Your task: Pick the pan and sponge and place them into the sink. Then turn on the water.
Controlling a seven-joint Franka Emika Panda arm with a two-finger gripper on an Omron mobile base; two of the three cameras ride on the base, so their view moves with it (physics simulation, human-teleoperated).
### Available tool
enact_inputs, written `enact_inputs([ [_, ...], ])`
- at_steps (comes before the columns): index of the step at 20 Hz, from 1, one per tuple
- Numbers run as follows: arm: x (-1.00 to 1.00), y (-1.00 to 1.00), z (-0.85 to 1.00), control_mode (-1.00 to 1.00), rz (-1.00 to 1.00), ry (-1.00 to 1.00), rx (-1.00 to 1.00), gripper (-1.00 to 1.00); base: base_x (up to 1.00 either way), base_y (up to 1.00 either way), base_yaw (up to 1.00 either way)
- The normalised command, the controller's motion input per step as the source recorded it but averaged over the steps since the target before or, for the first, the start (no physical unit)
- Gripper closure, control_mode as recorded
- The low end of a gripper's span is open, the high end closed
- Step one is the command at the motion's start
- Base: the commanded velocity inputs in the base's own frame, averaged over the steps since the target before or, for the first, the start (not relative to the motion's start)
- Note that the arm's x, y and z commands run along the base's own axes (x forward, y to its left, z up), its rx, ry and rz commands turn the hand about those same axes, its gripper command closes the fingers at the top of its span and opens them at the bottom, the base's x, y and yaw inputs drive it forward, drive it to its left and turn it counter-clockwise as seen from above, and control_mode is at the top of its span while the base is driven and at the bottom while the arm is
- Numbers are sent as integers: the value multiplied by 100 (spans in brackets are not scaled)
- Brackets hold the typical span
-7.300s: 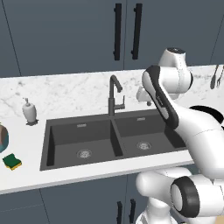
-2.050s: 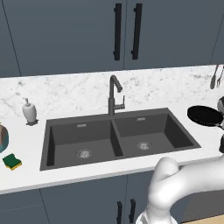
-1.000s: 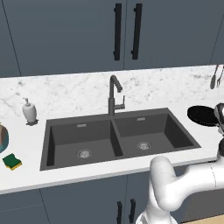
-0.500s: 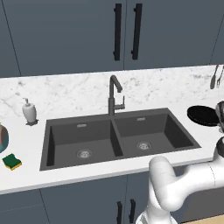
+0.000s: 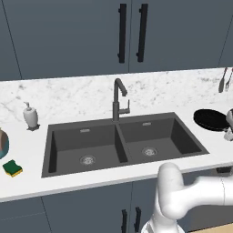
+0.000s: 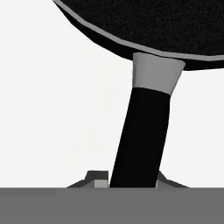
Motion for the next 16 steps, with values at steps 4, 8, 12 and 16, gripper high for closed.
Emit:
enact_inputs([
  [4,0,100,-12,-100,14,-19,0,100,0,0,0],
  [8,0,100,3,-100,12,-14,0,100,0,0,0],
  [12,0,100,25,-100,11,-3,-1,100,0,0,0],
  [16,0,94,68,-100,18,13,-9,100,0,0,0],
])
